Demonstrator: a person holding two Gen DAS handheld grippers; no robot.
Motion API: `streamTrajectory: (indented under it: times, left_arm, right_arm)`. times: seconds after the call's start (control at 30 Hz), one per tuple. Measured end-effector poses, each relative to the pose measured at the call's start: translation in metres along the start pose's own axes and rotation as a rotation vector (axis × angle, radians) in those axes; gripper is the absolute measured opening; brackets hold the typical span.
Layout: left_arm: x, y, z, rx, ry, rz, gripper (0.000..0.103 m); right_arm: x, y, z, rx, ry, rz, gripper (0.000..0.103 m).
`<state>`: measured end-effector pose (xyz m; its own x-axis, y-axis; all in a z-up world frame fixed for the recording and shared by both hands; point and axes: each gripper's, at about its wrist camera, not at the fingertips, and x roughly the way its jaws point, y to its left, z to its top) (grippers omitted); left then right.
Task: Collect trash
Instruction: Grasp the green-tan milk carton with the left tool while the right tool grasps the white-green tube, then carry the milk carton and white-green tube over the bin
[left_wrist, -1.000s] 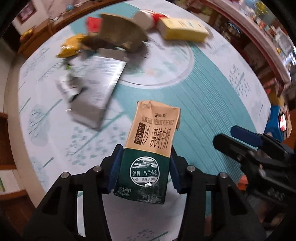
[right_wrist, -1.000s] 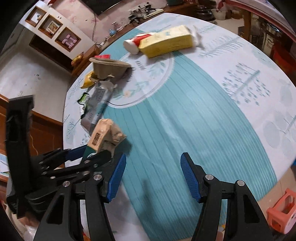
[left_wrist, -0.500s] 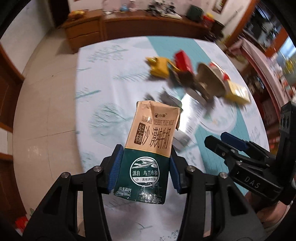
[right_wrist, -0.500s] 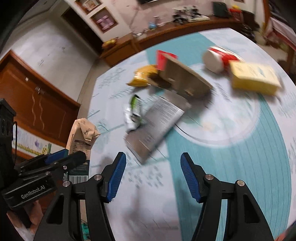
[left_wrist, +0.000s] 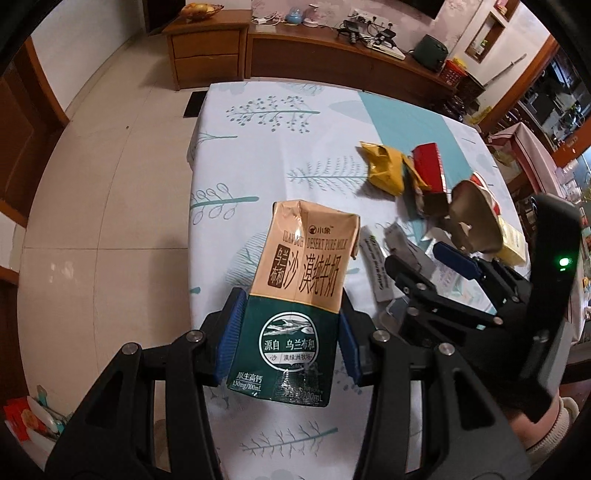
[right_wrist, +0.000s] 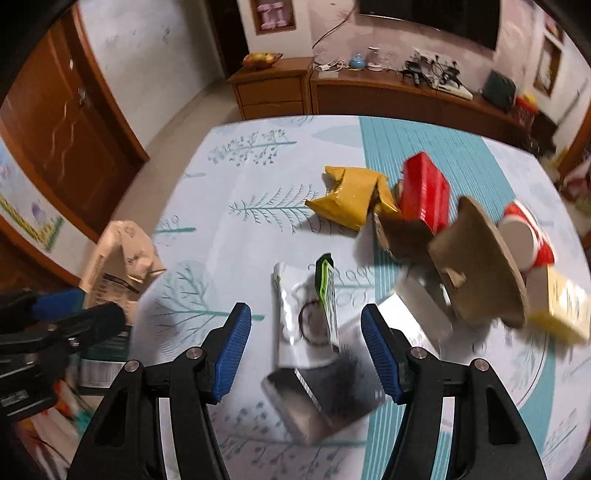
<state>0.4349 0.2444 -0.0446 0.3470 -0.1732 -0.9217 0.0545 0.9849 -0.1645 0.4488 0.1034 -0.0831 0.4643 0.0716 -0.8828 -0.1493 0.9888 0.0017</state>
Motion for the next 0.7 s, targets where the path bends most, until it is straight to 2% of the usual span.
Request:
streamTrajectory:
  times: [0.17, 0.23, 0.3, 0.37, 0.4, 0.43, 0.7]
  left_arm:
    - [0.009, 0.008, 0.003, -0.032, 0.013, -0.004, 0.044]
    - [0.011, 0.008, 0.002, -0.035, 0.019, -0.005, 0.044]
    - [0.012, 0.008, 0.0, -0.032, 0.022, -0.003, 0.044]
    - [0.011, 0.006, -0.005, -0.027, 0.024, -0.001, 0.044]
    - [0.009, 0.006, -0.007, -0.026, 0.025, 0.0, 0.044]
    - [0.008, 0.004, -0.01, -0.025, 0.026, 0.0, 0.044]
    - [-0.018, -0.013, -0.038, -0.008, 0.016, -0.013, 0.044]
  right_arm:
    - [0.029, 0.015, 0.005, -0.099, 0.021, -0.09, 0.059]
    - [0.038, 0.019, 0.004, -0.124, 0.038, -0.105, 0.042]
    - [0.043, 0.018, 0.002, -0.116, 0.055, -0.103, 0.039]
    - [0.041, 0.017, 0.0, -0.104, 0.037, -0.089, 0.033]
    - [0.038, 0.015, -0.001, -0.098, 0.027, -0.082, 0.026]
    - [0.034, 0.013, -0.001, -0.086, 0.016, -0.07, 0.023]
    - [-0.017, -0.015, -0.018, 0.066, -0.052, 0.074, 0.02]
